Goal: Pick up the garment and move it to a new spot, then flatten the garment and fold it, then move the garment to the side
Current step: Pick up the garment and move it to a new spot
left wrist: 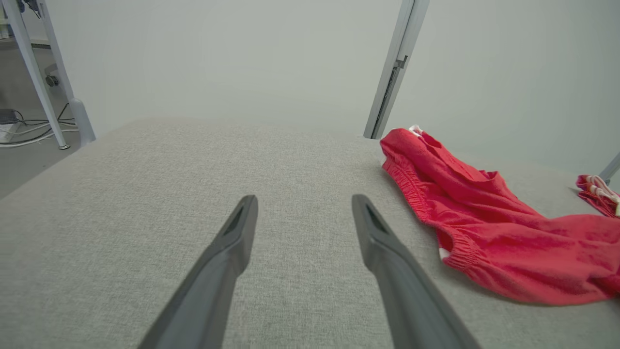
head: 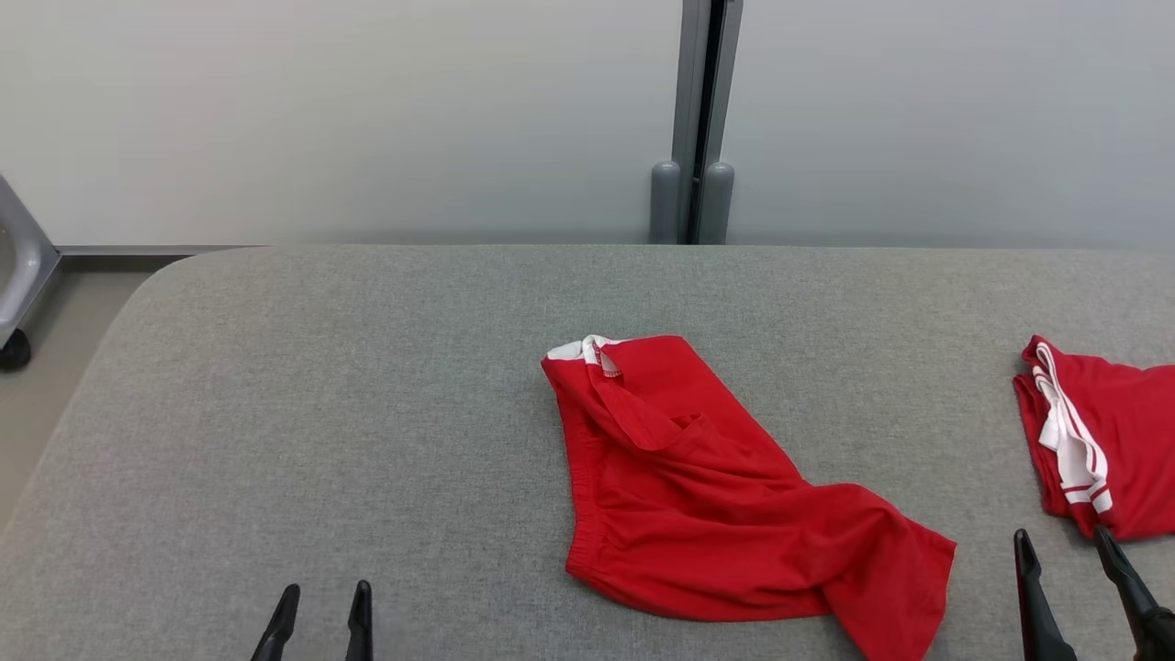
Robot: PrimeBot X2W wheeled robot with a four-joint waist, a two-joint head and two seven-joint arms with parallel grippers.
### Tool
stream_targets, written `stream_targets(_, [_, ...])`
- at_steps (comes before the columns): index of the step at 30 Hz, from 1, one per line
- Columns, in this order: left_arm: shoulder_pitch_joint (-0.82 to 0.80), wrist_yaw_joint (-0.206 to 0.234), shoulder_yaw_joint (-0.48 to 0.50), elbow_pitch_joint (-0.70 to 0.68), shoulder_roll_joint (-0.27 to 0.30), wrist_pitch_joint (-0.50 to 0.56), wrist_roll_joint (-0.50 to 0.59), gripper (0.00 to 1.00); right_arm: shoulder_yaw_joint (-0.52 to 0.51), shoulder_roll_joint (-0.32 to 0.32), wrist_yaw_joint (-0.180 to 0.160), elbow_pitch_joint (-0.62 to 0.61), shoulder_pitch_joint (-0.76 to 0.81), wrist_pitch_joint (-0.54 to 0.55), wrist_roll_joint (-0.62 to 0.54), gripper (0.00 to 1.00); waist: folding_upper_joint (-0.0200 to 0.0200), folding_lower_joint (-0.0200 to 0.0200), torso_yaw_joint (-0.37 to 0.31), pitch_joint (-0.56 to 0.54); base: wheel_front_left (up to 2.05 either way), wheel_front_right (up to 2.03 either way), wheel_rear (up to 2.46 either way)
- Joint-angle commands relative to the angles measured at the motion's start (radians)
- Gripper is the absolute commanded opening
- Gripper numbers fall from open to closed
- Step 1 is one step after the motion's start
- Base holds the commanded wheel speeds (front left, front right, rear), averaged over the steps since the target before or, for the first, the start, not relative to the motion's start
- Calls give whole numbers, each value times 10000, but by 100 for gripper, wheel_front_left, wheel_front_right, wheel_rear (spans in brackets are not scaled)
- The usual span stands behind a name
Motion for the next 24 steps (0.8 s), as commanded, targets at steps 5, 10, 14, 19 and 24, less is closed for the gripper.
stream_targets(5, [154, -666, 870, 68, -382, -44, 573, 100, -2, -50, -2, 72, 89, 0, 217, 100, -1, 0, 29, -124, 0, 0, 0])
stream_targets(10, [35, -983, 1249, 146, -556, -44, 859, 100, 113, -51, -2, 99, 54, 1, 232, 100, -1, 0, -10, -176, 0, 0, 0])
stream_targets(14, [11, -1123, 1393, 225, -603, -44, 939, 100, 169, -50, -2, 84, 68, 0, 227, 100, -1, 0, -41, -186, 0, 0, 0])
stream_targets(19, [-1, -1178, 1342, 265, -615, -44, 764, 100, 212, -50, -2, 101, 120, 0, 292, 100, -1, 0, -45, -183, 0, 0, 0])
stream_targets(24, [-49, -1197, 1259, 264, -615, -45, 709, 100, 253, -50, -2, 105, 123, 0, 326, 100, -1, 0, -8, -142, 0, 0, 0])
